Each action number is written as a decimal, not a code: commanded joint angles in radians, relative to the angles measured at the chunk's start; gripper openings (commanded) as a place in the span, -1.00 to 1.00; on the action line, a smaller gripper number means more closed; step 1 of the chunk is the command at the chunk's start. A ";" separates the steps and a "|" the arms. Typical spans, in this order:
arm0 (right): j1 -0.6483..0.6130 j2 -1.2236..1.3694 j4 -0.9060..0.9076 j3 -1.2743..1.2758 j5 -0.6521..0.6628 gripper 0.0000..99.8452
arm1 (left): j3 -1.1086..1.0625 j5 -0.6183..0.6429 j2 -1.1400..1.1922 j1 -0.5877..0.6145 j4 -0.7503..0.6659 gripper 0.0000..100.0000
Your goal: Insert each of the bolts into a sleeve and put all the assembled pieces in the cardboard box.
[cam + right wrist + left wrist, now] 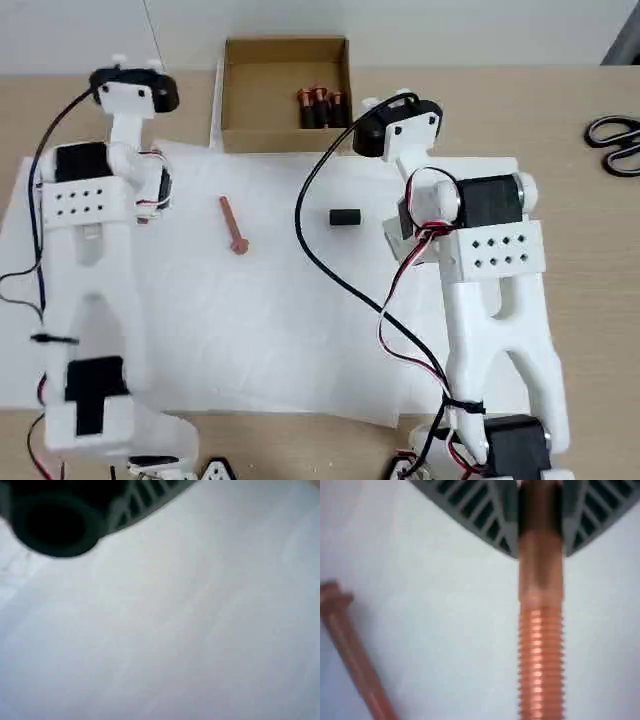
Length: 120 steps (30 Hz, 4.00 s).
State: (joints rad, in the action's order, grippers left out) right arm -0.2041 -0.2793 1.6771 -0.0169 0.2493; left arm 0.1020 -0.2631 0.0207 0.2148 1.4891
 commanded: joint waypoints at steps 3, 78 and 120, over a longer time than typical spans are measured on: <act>0.012 -0.047 -0.001 -0.005 0.014 -0.99 | 0.047 -0.325 -0.074 -0.008 0.101 -0.99; 0.206 -0.047 0.002 0.060 0.005 -0.99 | -0.372 0.666 -0.419 -0.104 0.035 -0.76; 0.211 -0.047 0.004 0.061 0.005 -0.99 | -0.972 1.309 -0.417 -0.103 -0.539 -0.56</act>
State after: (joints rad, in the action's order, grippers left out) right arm -0.0046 -0.2808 1.6771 0.0476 0.2493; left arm -0.8677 1.0441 -0.3629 0.0706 0.9812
